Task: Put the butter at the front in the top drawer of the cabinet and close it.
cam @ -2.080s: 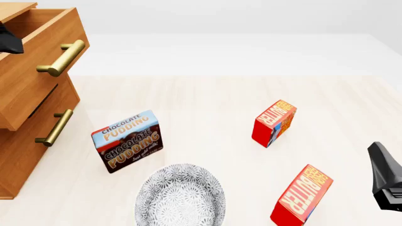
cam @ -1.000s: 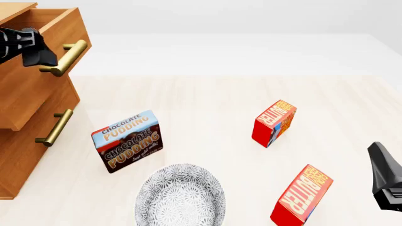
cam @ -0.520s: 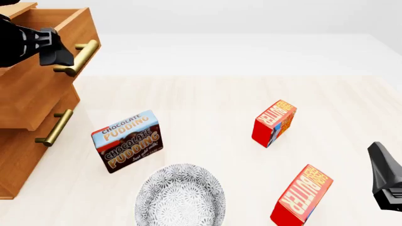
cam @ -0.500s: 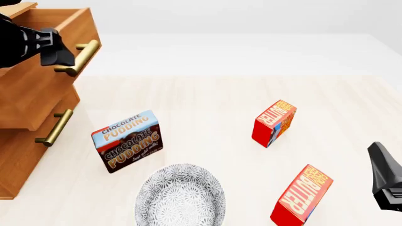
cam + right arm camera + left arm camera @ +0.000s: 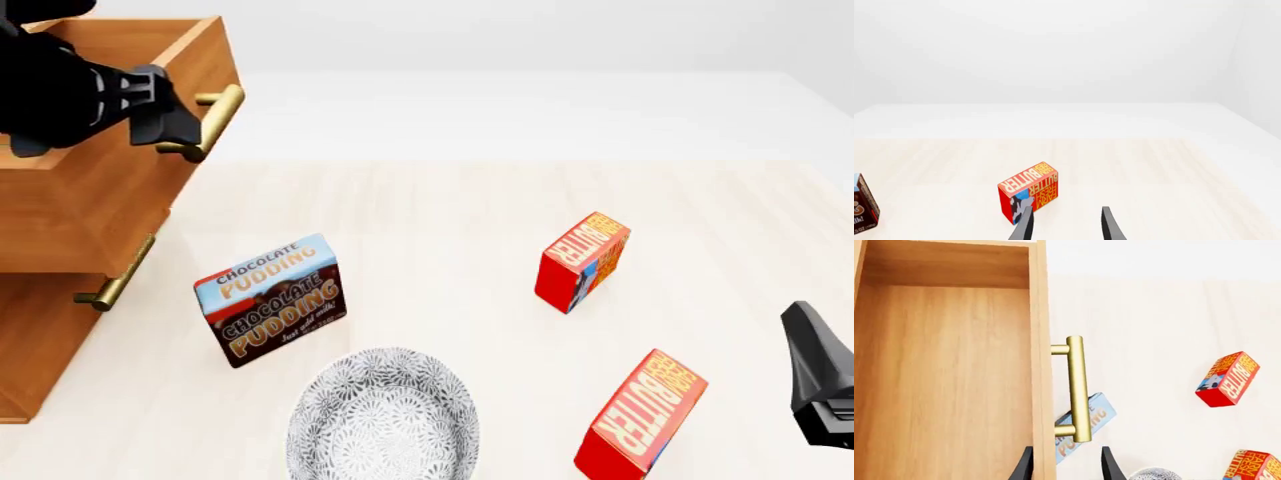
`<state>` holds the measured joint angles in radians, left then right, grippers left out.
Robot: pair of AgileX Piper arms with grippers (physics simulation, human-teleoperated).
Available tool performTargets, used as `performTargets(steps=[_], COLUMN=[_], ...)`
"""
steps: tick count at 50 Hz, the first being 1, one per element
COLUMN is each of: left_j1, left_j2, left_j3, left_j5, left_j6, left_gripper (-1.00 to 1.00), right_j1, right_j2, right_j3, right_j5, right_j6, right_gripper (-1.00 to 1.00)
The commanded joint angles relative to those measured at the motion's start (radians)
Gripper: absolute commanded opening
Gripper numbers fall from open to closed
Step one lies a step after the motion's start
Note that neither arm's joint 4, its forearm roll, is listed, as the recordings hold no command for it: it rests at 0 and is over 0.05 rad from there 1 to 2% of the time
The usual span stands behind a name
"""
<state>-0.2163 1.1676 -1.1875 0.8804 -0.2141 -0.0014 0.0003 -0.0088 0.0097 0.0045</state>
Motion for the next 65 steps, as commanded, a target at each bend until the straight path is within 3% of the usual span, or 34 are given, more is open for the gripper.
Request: performTargets(steps=[1,19,41,65], left_j1=[-0.041,-0.125,-0.177,-0.074], left_j2=[0.021,0.122,0.13,0.067], left_j3=[-0.005,-0.054,-0.091,-0.202], left_j5=[-0.012,-0.041,-0.015,0.128], left_j6=[-0.001,0.013,0.027,0.122], left_gripper=[1.0,1.0,1.0,1.0], right_j1=[0.0,0.0,0.0,0.0], right_j2=[0.0,0.0,0.0,0.0], right_j3=[0.001,0.001,0.001,0.001], right_j5=[-0.001,-0.001,-0.001,-0.001], right_j6=[-0.001,-0.001,-0.001,-0.001], right_gripper=[1.0,1.0,1.0,1.0])
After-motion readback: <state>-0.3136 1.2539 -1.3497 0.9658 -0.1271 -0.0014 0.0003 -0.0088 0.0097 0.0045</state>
